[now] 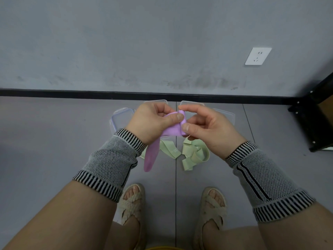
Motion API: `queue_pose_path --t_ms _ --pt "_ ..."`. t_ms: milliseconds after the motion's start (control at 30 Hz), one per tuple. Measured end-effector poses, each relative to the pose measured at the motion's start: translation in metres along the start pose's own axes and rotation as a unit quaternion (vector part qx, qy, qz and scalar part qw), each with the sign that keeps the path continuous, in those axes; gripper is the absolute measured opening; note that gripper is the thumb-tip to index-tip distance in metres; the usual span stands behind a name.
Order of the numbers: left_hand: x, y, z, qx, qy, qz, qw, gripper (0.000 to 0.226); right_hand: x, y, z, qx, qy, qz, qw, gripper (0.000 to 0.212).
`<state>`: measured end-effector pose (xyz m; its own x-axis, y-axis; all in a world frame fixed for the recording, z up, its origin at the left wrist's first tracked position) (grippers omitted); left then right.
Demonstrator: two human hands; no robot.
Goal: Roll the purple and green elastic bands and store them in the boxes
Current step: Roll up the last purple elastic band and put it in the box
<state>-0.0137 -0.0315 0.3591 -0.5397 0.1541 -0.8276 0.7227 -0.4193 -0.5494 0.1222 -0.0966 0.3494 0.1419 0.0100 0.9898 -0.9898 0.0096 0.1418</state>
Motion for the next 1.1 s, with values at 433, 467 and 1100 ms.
queue_pose_path --t_ms 433,467,1100 --pt "0.007 -0.009 0.0 0.037 0.043 -0.109 0.992 0.017 0.002 -0.013 0.003 -0.022 0.001 -0.016 1.0 0.04" --pt "0.006 -0.01 0.0 0.031 0.041 -0.108 0.993 0.018 0.002 -0.013 0.002 -0.021 0.001 -0.015 1.0 0.04" --pt "-0.012 0.002 0.005 -0.026 -0.006 -0.007 1.0 0.02 -0.002 0.0 -0.002 -0.041 -0.02 0.037 0.998 0.039"
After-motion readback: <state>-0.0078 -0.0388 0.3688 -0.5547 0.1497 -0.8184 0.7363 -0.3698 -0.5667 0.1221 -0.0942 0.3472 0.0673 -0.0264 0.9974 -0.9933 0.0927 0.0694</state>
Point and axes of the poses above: each hand's wrist, its own z-axis away from the middle knuckle, its own y-axis out of the palm, x = y × z, the point moved 4 cm from there along -z, towards the middle knuckle, and after that the axes turned 15 degrees about -z, right-handed, at the moved point
